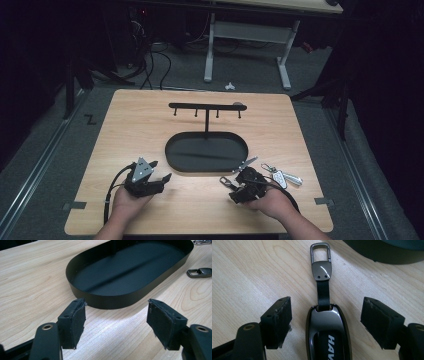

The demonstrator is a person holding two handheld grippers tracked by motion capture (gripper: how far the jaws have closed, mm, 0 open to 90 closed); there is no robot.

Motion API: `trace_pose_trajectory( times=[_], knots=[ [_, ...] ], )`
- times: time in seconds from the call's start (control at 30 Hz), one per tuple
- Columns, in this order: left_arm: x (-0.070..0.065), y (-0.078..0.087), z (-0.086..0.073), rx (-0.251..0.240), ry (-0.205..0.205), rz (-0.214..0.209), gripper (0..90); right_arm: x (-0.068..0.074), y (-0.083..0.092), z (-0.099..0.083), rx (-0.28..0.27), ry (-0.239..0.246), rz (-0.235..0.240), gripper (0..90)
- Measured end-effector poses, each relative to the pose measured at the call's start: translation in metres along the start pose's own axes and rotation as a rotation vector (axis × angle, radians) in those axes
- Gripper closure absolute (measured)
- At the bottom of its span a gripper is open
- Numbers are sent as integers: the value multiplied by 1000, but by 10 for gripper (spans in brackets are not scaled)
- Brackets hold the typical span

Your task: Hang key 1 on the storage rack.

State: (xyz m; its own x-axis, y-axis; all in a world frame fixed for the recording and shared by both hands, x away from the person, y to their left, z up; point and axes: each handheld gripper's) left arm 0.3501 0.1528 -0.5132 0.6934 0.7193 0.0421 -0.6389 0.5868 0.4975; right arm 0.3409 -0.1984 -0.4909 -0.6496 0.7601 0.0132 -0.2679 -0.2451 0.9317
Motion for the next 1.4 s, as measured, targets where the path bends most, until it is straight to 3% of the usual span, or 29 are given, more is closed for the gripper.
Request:
trace_pose_trajectory(
  times=[0.27,0.6,0.77,1.03,1.07,1.1,1.23,1.4],
  knots=[
    [-1,0,0,-1,-7,-20,316,3,-7,15,90,52,-13,273],
    [1,-1,0,5,-5,-25,316,2,-10,33,184,67,6,355],
    [0,-1,0,2,-8,-28,317,2,-11,41,224,110,-4,375],
    [0,-1,0,4,-9,-29,317,-1,-11,46,273,103,-4,420],
    [0,-1,0,4,-7,-29,316,1,-11,46,282,84,-6,441],
    [0,-1,0,4,-2,-31,315,0,-11,47,280,108,-4,452],
    [1,0,1,0,12,-32,315,0,-9,48,280,98,4,507],
    [2,1,0,-2,11,-27,315,-4,-7,52,290,66,17,587]
  ],
)
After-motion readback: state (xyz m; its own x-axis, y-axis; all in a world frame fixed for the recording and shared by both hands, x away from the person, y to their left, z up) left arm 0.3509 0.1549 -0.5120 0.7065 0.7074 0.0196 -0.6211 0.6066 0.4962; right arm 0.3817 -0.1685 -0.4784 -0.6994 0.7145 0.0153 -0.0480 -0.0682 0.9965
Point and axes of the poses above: each handheld gripper's, and its own axes: y roughly backward along the jaws, z roughly out of its top, x roughly to its left, and after that the axes turned 1 degree about -x, right-handed
